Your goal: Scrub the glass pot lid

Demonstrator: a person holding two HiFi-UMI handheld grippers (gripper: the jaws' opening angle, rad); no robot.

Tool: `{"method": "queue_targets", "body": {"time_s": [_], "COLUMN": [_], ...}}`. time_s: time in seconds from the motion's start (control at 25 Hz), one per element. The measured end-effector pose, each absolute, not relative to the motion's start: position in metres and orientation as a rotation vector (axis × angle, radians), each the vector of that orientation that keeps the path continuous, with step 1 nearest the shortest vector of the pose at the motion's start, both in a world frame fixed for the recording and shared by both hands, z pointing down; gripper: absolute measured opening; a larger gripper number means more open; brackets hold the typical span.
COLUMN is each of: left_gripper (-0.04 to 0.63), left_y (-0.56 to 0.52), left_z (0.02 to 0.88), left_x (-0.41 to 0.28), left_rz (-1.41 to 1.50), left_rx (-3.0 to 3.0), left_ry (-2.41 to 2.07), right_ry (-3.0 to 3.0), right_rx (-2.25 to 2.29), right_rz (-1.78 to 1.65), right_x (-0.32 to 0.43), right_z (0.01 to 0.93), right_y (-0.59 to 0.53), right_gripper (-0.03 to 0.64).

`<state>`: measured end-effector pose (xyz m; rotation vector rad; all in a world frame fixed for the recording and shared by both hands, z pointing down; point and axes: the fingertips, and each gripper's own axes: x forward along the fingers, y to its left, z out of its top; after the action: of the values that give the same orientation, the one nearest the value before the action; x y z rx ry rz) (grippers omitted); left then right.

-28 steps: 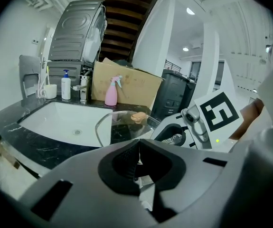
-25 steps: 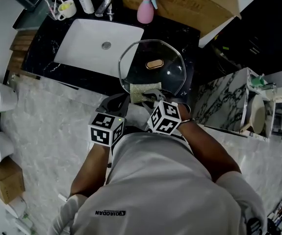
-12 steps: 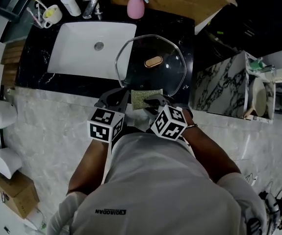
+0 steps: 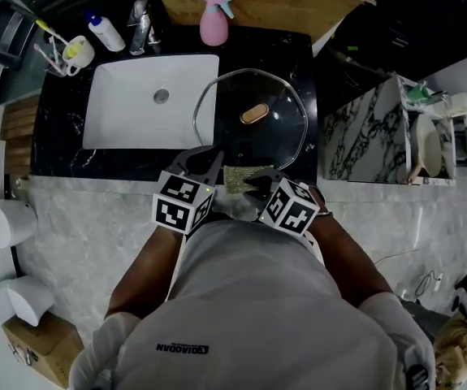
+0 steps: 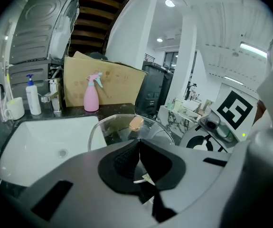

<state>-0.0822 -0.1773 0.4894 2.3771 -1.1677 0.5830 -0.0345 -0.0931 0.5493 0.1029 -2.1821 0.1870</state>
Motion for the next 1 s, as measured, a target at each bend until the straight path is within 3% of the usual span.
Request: {"method": "queue_targets", "body": {"time_s": [0.48,0.76,1.0], "left_gripper": [0.015,0.015,0.027], "left_y": [-0.198,-0.211,-0.238], "left_z": [0.484,0.477,0.483], "left_x": [-0.080,-0.079,-0.050], "left_rz": [0.639,0.730,0.863], "left_rx": [2.459,2.506,2.571], "left_ry": [-1.081,-1.100,-1.050], "right_ry": [-2.264,-2.348,-2.192], "right_rx": [0.231,0.631,0.702], "right_rz": [0.277,0.192,0.017], "right_x": [-0.021,0.042,0.065], "right_z": [0.508,0.449,0.475], "right_y": [-0.120,-0.228,-0.307], "right_gripper": [0.094,0.094,0.094]}}
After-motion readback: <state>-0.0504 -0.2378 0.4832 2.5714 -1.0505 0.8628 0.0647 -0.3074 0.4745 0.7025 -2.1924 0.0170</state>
